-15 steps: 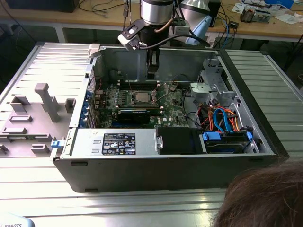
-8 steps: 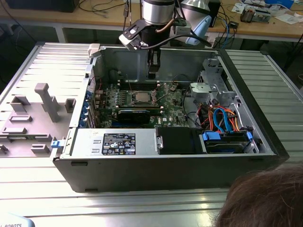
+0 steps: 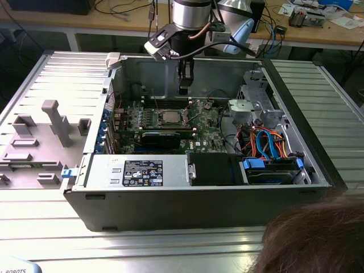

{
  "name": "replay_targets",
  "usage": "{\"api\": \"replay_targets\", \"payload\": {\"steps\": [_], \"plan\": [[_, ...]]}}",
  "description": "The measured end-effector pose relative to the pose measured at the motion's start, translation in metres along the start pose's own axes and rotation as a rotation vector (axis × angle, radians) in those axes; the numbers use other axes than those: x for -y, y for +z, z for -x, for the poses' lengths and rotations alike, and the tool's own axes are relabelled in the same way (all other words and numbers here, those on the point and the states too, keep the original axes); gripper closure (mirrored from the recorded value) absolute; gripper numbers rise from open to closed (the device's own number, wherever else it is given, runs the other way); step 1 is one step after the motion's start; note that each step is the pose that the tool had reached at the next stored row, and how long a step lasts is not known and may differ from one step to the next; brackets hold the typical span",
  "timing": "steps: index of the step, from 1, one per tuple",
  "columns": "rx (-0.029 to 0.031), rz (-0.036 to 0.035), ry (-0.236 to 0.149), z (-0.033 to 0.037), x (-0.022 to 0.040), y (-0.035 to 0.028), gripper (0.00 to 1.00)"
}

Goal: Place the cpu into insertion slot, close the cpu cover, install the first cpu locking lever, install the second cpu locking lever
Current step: 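Close the cpu cover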

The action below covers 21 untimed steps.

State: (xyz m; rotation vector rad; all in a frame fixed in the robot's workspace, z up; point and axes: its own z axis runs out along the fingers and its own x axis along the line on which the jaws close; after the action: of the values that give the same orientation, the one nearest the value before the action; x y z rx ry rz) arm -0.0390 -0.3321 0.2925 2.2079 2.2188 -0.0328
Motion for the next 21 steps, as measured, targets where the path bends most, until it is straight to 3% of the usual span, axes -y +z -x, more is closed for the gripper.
{"api": "replay_targets", "payload": {"steps": [21], "plan": [[-0.0001,0.0000,0.000,0.0000,-0.0056,0.0003,0.89]]}}
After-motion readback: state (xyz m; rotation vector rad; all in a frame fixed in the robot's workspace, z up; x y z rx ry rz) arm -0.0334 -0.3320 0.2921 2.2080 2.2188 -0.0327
